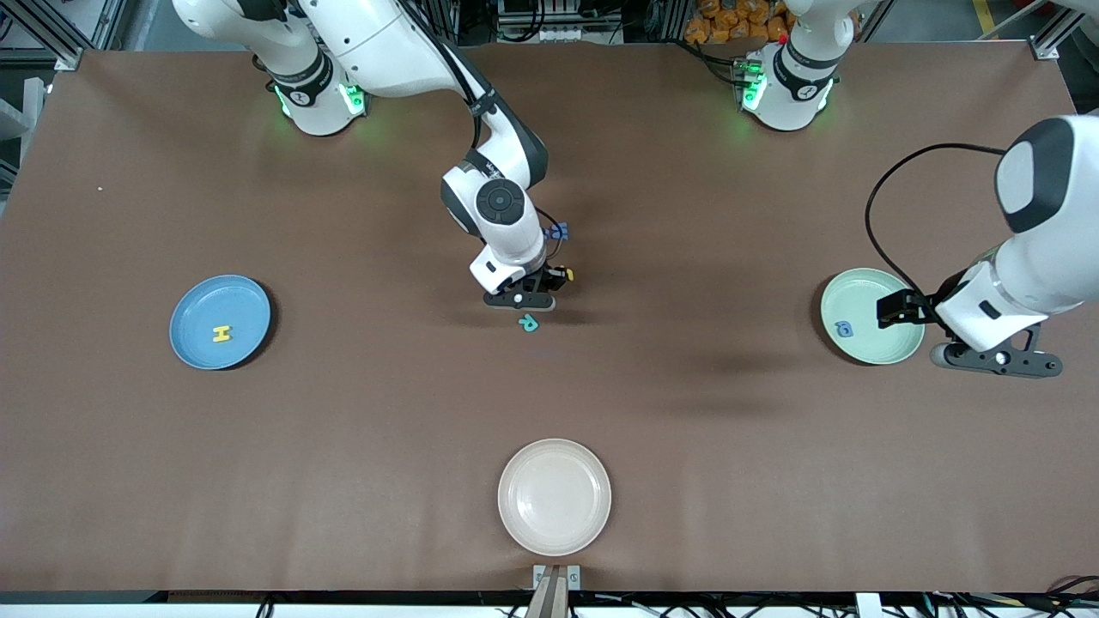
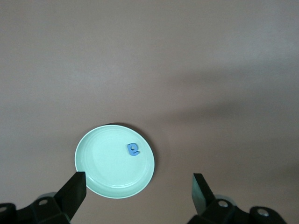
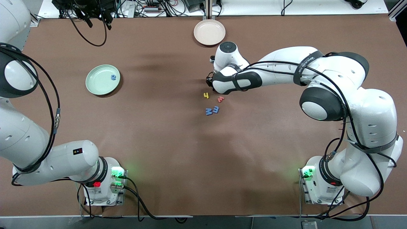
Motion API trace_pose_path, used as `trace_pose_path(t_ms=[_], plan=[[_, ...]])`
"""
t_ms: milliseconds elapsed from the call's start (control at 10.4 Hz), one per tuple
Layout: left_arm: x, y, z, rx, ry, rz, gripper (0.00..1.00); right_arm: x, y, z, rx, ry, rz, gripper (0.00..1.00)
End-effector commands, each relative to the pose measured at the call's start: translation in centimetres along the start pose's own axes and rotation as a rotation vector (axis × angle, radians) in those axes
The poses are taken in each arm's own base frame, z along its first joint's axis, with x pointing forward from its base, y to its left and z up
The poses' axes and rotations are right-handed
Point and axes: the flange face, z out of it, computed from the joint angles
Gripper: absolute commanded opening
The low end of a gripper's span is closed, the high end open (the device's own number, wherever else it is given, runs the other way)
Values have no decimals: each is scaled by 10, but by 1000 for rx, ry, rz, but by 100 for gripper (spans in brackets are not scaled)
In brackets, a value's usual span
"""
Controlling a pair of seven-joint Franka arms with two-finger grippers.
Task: Sort uppercase to blue plate, lowercase to green plate
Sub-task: 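Drop the blue a on green plate while the right gripper grasps pink Q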
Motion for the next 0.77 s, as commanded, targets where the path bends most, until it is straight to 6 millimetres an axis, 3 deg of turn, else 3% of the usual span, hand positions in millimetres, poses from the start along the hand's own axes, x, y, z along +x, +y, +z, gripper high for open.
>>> trace_pose_path(t_ms=[0,383,671], plan=[[1,34,-26,-24,2,-9,100,9,1,1,-7,7,10,25],[-5,83,-63,-45,19,-31,100,21,1,-13,-28,-10,17,25],[-10,121,-69,-55,22,-68,100,53,31,-20,-121,46,-60,25]])
